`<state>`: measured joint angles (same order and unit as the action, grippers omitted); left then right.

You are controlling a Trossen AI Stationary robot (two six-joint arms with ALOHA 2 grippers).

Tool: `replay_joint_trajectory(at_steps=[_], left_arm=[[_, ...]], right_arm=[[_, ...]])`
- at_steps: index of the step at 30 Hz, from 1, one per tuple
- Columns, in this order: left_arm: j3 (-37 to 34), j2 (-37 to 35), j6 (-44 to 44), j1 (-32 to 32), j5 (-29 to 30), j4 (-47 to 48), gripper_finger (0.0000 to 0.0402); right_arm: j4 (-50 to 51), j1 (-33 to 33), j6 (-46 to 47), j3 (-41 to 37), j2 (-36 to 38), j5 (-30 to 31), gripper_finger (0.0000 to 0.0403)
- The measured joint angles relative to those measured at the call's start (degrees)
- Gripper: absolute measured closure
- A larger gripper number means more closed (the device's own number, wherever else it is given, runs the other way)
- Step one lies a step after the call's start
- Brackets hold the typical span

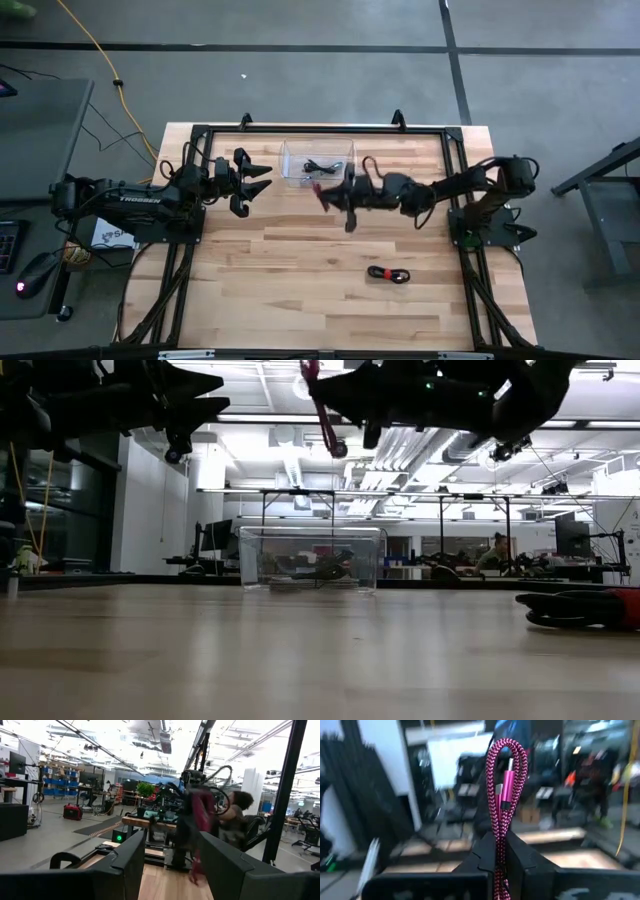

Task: Pick and place USB-C Cables
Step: Put the pink charger cable into the transparent bin

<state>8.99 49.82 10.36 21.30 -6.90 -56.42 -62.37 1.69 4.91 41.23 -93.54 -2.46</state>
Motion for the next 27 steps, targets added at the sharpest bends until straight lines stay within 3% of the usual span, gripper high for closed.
replay_joint_trajectory(at_steps=[7,27], left_arm=[[0.00,0.00,-0.01,0.00,0.00,0.00,0.0236],[0.00,0.00,-0.01,0.00,0.00,0.00,0.0236]], right_arm=[[-5.92,2.52,0.87,0.09,0.09,-4.49,0.0400],[-4.22,2.41,0.63,0.12,0.07,-4.63,0.0400]])
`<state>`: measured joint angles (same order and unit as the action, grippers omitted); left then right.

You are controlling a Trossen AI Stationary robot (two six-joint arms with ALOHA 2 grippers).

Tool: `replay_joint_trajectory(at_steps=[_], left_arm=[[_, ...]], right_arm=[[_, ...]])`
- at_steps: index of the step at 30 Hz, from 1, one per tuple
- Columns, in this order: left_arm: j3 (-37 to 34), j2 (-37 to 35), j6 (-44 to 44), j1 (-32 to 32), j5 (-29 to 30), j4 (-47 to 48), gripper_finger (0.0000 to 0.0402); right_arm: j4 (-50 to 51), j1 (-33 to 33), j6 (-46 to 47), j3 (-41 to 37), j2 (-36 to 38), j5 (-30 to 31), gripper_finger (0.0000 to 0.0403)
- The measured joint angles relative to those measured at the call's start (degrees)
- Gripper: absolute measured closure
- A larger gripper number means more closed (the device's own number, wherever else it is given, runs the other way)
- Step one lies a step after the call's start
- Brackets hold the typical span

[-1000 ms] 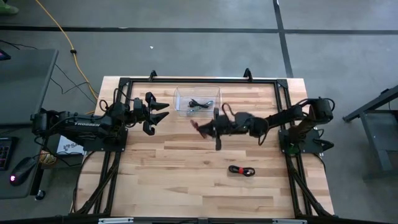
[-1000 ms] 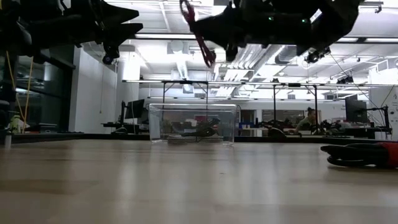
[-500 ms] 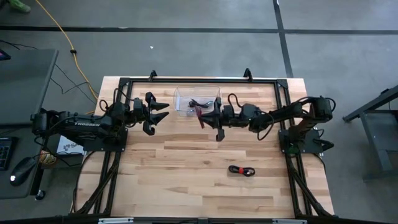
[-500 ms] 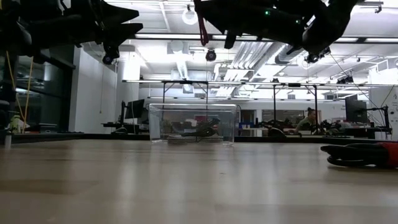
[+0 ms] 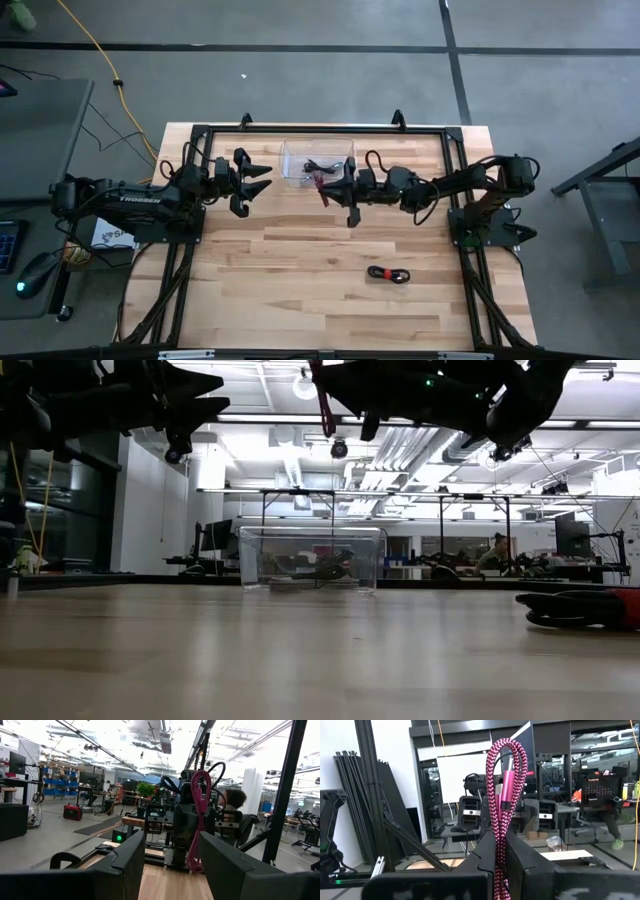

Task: Pick and place USB-C Cables
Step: Put the pink charger cable into the transparent bin

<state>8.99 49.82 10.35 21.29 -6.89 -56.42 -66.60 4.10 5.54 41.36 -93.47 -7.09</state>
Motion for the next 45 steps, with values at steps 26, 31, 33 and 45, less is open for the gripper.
replay_joint_trajectory(at_steps=[26,31,33,45], left_arm=[[0.00,0.00,0.00,-0.06,0.00,-0.46,0.0236],[0.02,0.03,0.00,-0.06,0.01,-0.43,0.0236],[0.01,0.03,0.00,-0.06,0.00,-0.42,0.0236],[0.00,0.03,0.00,-0.06,0.00,-0.44,0.0236]], right_arm=[[75.12,10.70,-0.85,42.57,-10.76,16.91,0.0400],[76.27,12.79,0.18,43.24,-17.09,14.51,0.0400],[76.76,13.66,0.21,43.24,-19.03,14.12,0.0400],[79.03,16.51,-0.39,43.24,-25.94,12.42,0.0400]])
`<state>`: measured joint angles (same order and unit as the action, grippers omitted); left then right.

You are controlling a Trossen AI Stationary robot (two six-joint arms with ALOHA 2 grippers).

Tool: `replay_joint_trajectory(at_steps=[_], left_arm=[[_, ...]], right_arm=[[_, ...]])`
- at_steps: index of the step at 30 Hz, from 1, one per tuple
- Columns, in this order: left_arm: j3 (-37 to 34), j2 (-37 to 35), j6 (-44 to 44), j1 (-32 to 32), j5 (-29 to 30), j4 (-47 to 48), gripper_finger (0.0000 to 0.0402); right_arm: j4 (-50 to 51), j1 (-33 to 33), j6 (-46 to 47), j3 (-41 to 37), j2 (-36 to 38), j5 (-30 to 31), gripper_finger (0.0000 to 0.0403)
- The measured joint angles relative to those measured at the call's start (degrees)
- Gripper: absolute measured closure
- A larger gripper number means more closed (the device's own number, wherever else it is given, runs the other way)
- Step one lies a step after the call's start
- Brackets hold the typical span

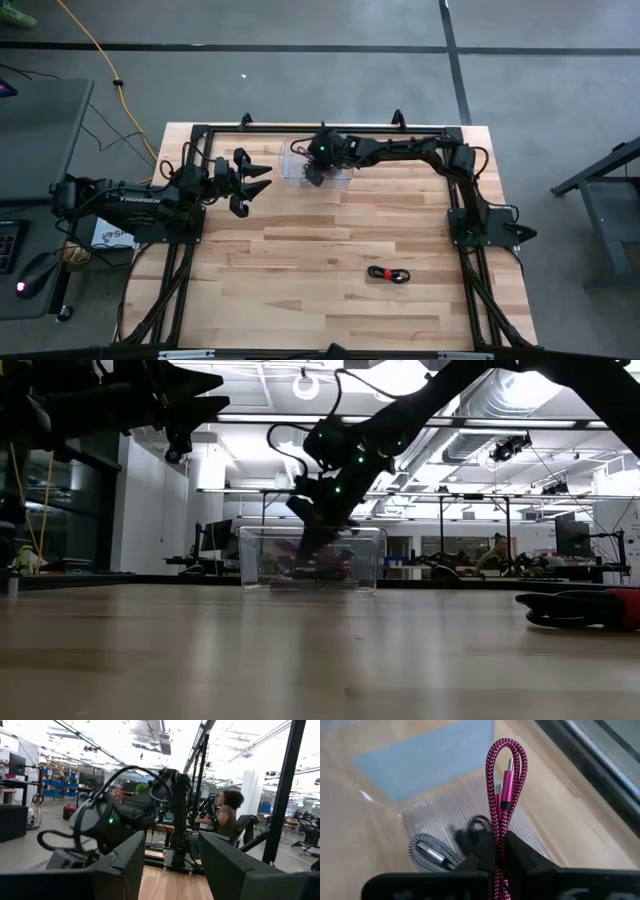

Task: Pick and place USB-C Cables
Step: Put the pink charger cable into the transparent bin

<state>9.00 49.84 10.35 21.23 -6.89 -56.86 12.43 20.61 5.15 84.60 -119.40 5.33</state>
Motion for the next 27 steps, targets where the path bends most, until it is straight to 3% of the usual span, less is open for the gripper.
replay_joint_trajectory(at_steps=[14,27], left_arm=[[0.00,0.02,0.00,0.00,0.00,0.02,0.0236],[0.01,0.02,0.00,0.00,0.00,0.01,0.0236]], right_arm=[[2.13,0.06,0.39,0.07,-0.34,0.08,0.0400],[2.13,0.03,0.37,0.07,-0.34,0.10,0.0343]])
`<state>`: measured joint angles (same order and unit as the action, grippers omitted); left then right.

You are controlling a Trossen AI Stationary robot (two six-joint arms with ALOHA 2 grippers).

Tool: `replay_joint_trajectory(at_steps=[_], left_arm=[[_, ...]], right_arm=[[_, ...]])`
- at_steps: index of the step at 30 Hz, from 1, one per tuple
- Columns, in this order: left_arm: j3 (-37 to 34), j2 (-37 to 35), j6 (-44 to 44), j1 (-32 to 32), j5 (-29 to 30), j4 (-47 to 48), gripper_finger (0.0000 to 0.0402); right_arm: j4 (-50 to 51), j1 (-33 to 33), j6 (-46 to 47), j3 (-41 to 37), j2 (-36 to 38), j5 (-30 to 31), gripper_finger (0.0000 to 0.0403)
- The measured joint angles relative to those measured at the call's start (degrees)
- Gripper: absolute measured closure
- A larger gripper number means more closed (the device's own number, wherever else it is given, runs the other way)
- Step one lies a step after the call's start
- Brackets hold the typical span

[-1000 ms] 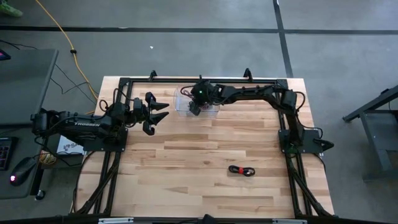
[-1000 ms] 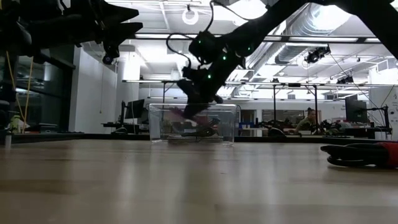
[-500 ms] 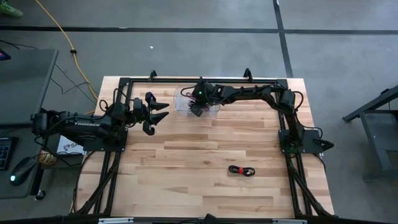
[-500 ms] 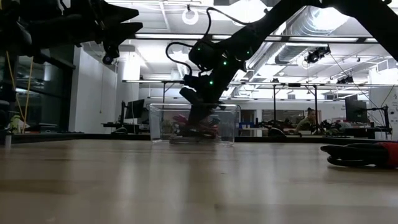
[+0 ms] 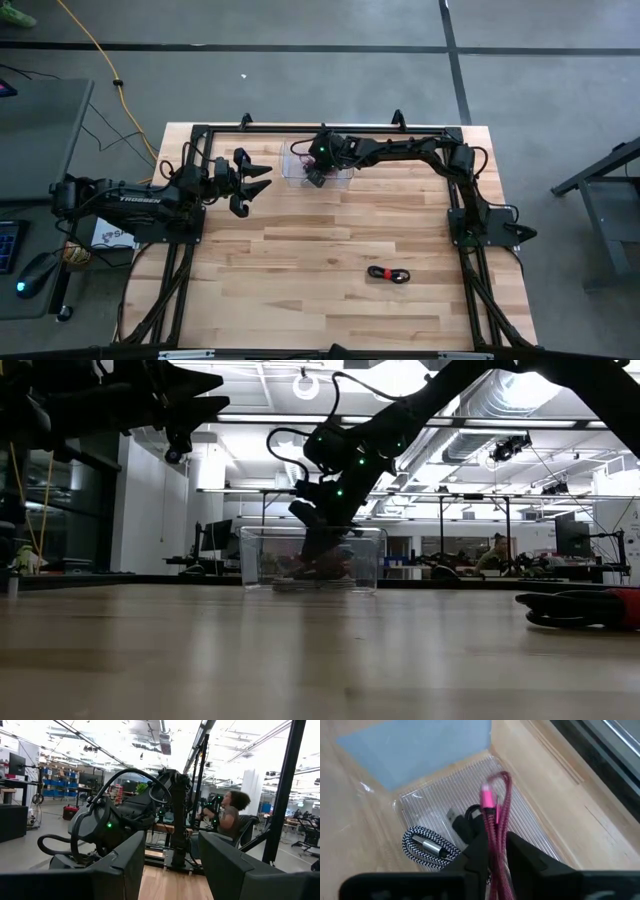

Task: Pick and place USB-C Cables
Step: Put the pink charger cable into the transparent bin, then put the black charger cable into the transparent bin

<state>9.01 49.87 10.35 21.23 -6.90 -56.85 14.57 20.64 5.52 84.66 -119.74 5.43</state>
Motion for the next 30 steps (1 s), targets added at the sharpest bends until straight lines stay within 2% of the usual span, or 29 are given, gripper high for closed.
replay_joint_trajectory(at_steps=[17,30], left_arm=[[0.01,0.00,0.00,0.00,0.00,0.01,0.0236],[0.01,0.00,0.00,-0.01,0.00,0.01,0.0236]], right_arm=[[0.18,0.00,0.02,-0.04,0.00,-0.02,0.0333],[0.28,0.00,0.66,-0.07,0.00,0.11,0.0236]])
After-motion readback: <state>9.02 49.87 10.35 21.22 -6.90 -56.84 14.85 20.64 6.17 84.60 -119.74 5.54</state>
